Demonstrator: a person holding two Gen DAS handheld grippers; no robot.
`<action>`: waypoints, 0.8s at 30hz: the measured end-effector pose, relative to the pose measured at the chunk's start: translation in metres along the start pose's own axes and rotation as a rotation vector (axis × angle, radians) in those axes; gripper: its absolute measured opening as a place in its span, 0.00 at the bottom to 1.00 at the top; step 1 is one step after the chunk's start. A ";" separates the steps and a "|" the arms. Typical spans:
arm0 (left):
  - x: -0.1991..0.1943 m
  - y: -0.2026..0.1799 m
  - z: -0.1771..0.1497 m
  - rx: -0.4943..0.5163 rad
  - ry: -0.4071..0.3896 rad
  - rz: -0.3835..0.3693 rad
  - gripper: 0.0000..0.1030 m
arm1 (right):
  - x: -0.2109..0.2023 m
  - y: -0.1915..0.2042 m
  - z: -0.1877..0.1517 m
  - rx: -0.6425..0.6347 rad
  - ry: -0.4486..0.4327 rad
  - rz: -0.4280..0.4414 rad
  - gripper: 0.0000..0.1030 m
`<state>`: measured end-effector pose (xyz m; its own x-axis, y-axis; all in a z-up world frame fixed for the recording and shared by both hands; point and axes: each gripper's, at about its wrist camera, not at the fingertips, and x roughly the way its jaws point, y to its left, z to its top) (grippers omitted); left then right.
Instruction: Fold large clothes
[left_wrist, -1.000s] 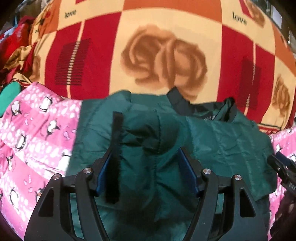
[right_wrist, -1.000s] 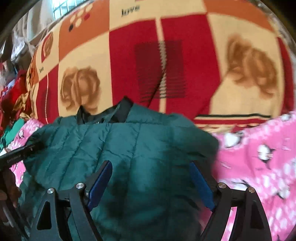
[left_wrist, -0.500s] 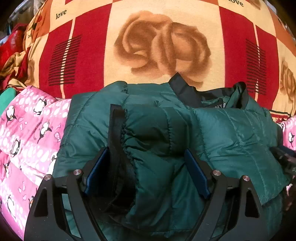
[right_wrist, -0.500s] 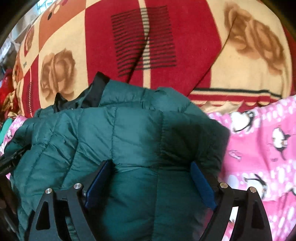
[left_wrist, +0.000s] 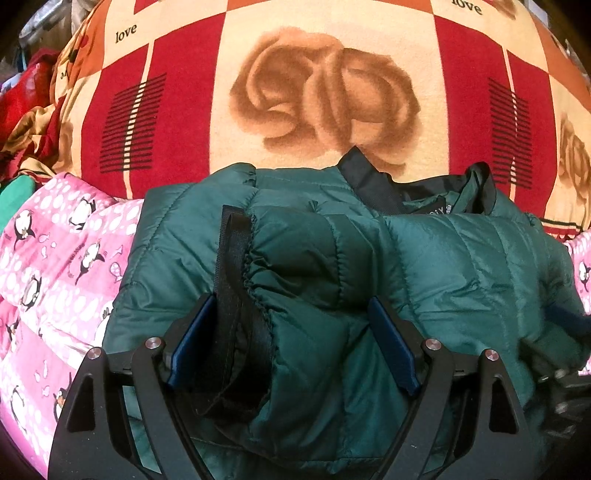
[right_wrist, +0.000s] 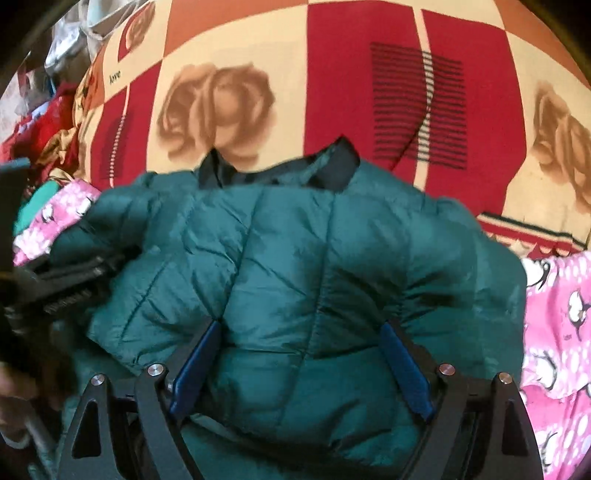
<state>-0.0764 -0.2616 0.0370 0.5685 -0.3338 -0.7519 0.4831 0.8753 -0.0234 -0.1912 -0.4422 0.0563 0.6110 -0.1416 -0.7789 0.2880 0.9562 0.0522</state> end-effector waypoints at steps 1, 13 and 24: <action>0.000 0.000 0.000 0.001 -0.003 0.000 0.82 | 0.003 -0.002 -0.004 0.002 -0.003 -0.003 0.84; 0.000 0.000 -0.001 -0.001 -0.009 0.002 0.82 | -0.008 -0.006 -0.002 0.023 -0.011 0.022 0.86; 0.000 0.000 -0.002 0.000 -0.012 0.005 0.83 | -0.026 -0.046 0.018 0.112 -0.095 -0.065 0.86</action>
<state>-0.0777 -0.2612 0.0357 0.5787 -0.3334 -0.7442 0.4800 0.8771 -0.0198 -0.2071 -0.4871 0.0852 0.6538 -0.2314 -0.7204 0.4066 0.9104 0.0767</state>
